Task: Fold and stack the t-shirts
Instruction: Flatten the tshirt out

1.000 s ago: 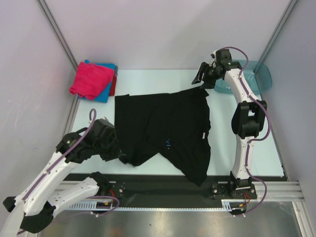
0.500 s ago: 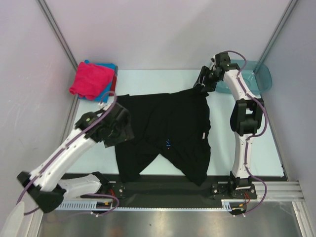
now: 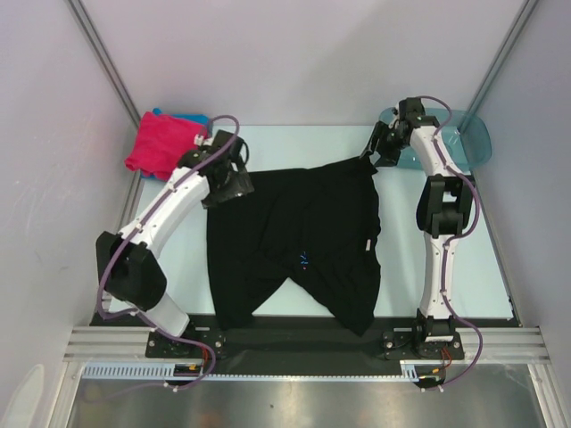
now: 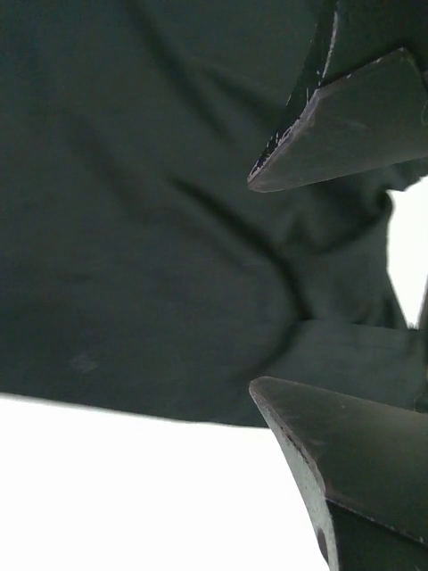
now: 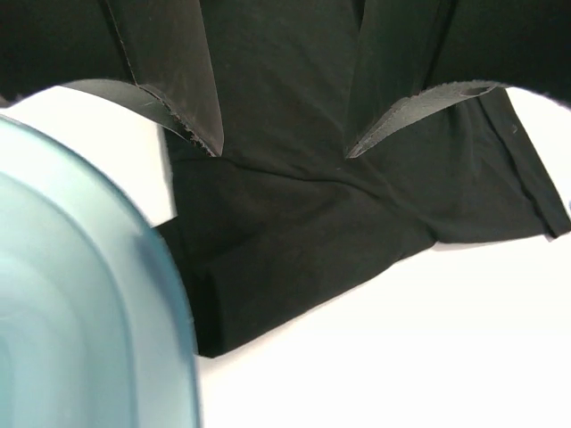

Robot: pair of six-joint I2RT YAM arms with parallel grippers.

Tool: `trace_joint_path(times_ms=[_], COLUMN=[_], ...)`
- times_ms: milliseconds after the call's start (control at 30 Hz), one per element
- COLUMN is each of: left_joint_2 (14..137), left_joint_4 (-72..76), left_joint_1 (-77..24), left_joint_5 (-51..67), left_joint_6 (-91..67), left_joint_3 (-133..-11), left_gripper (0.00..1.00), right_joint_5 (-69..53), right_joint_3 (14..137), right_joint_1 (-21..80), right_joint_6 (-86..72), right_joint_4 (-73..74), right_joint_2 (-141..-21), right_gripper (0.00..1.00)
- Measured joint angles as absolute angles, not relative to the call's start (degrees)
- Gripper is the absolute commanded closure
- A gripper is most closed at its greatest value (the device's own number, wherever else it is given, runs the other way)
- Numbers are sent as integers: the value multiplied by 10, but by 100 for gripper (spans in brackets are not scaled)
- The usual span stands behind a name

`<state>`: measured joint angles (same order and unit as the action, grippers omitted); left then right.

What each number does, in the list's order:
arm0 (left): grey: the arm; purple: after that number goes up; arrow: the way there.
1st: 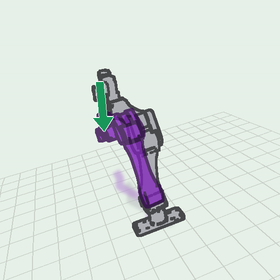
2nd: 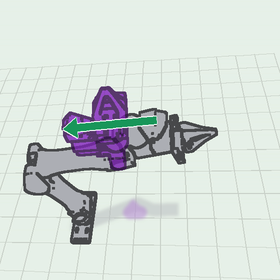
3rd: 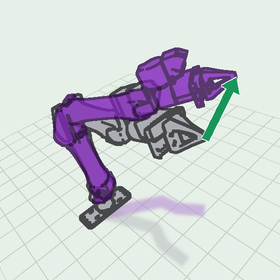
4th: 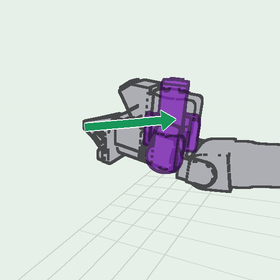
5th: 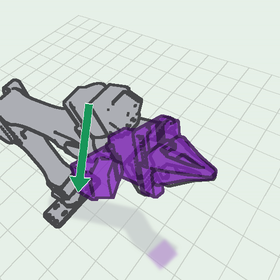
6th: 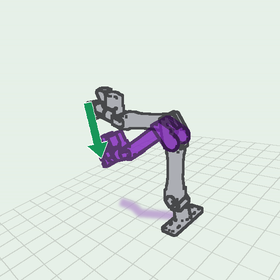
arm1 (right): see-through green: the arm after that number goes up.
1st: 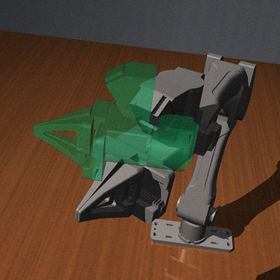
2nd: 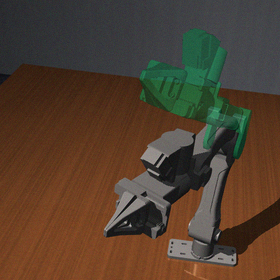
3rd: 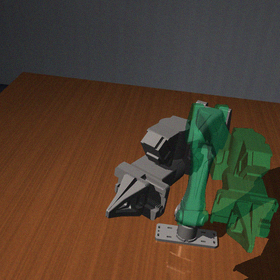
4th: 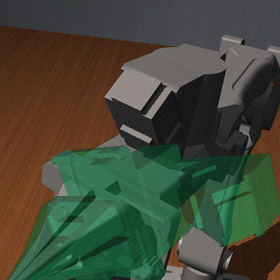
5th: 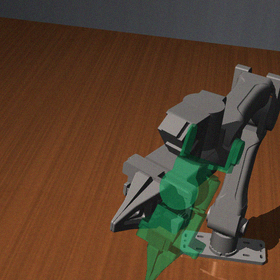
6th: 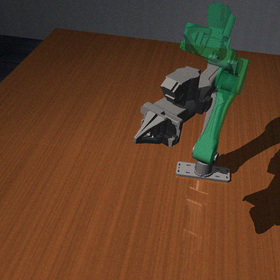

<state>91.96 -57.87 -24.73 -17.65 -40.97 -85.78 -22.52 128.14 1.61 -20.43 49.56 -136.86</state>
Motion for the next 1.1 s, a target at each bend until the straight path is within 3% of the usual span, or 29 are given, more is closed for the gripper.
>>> trace_joint_path(times_ms=[133, 467, 1100], left_joint_2=[945, 1078, 1167], left_joint_4=[-534, -451, -386], left_joint_1=[-202, -194, -125], left_joint_5=[-179, -171, -174], left_joint_6=[-390, -342, -309], left_joint_3=[-869, -929, -947], left_gripper=[9, 9, 8], right_joint_5=[-217, -204, -201], right_joint_3=[1300, 1373, 1416], right_joint_1=[14, 23, 42], right_joint_6=[-201, -166, -133], right_joint_4=[498, 506, 474], right_joint_2=[-1388, -1454, -1498], right_gripper=[39, 40, 40])
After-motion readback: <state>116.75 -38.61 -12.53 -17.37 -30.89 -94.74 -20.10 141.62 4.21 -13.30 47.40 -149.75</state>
